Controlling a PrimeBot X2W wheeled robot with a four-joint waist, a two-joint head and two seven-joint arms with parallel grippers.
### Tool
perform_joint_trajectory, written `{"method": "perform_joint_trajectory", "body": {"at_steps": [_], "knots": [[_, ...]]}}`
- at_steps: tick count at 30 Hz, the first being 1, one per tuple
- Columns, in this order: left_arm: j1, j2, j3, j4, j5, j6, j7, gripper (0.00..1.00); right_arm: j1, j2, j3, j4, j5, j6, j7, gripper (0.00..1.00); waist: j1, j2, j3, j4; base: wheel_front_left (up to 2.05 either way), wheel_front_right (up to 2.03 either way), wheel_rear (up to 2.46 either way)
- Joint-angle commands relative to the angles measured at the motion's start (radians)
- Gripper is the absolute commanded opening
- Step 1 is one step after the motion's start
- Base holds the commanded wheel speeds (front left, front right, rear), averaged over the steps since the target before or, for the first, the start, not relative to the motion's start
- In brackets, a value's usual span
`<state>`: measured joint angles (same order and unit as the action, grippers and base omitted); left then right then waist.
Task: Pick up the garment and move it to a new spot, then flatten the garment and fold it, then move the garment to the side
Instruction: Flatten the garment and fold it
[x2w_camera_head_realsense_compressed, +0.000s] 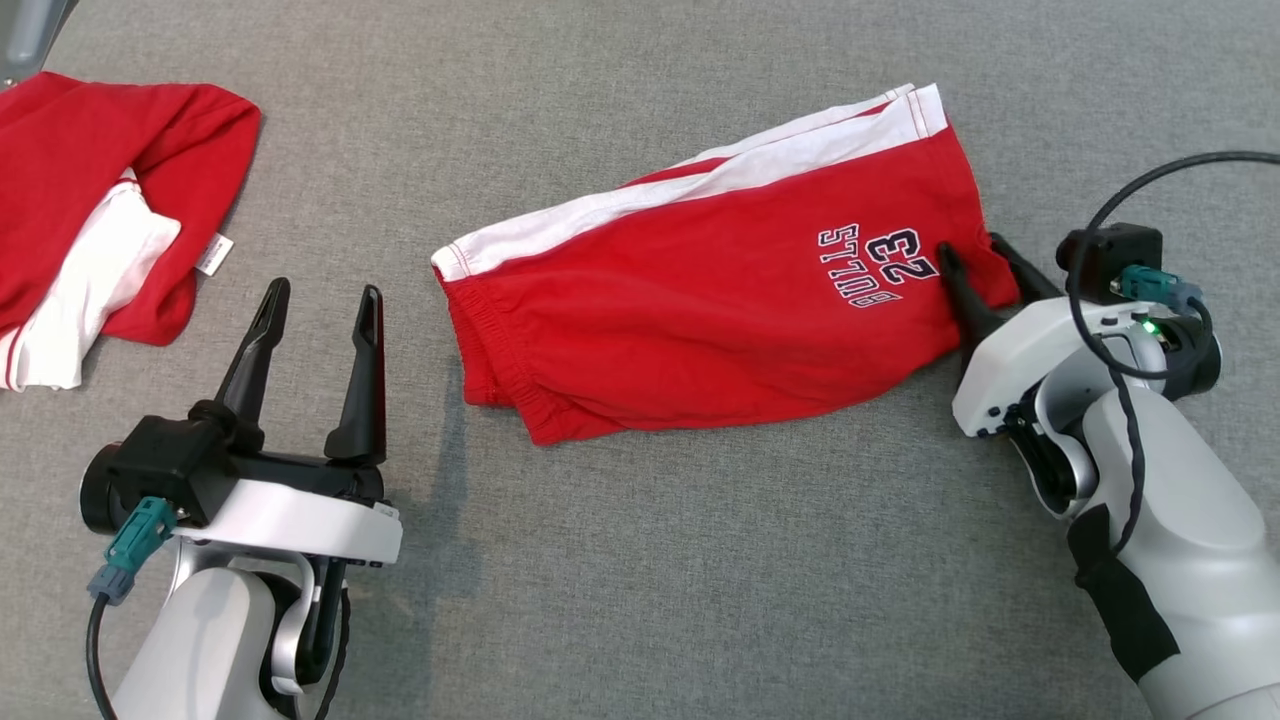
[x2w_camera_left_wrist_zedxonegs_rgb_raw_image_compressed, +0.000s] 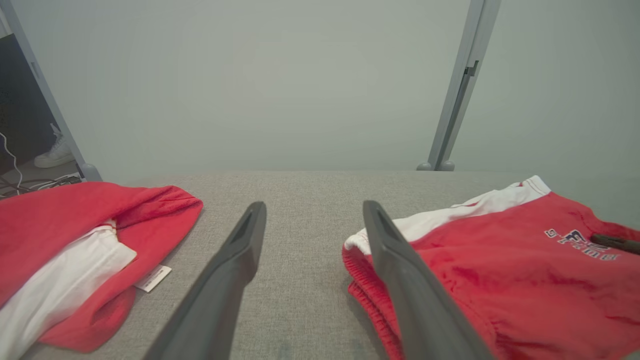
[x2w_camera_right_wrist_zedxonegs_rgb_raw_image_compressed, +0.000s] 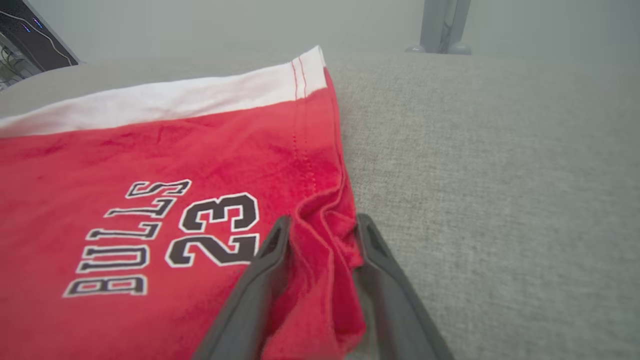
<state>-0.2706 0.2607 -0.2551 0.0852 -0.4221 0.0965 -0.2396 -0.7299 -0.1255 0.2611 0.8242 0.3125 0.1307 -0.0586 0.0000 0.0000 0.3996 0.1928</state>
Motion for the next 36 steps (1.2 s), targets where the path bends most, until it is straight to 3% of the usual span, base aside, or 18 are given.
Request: {"method": "perform_joint_trajectory", "body": {"at_steps": [1, 14, 25, 36], "knots": [[-0.012, -0.001, 0.002, 0.004, -0.001, -0.004, -0.006, 1.0, 0.028, 0.006, 0.012, 0.034, 0.013, 0.0, 0.023, 0.0, 0.0, 0.0, 0.0, -0.003, 0.0, 0.0, 0.0], [0.009, 0.01, -0.001, 0.004, -0.002, 0.009, -0.001, 1.0, 0.065, -0.026, 0.099, -0.005, 0.157, 0.0, -0.043, 0.0, 0.0, 0.0, -0.024, -0.056, 0.0, 0.0, 0.0], [0.041, 0.035, -0.007, -0.033, 0.001, 0.024, 0.025, 1.0, 0.275, -0.056, -0.027, -0.13, 0.19, 0.0, -0.151, 0.0, 0.0, 0.0, -0.053, -0.123, 0.0, 0.0, 0.0], [0.05, 0.059, -0.01, -0.066, 0.001, 0.033, 0.056, 1.0, 0.387, -0.017, -0.136, -0.278, 0.113, 0.0, -0.098, 0.0, 0.0, 0.0, -0.057, -0.171, 0.0, 0.0, 0.0]]}}
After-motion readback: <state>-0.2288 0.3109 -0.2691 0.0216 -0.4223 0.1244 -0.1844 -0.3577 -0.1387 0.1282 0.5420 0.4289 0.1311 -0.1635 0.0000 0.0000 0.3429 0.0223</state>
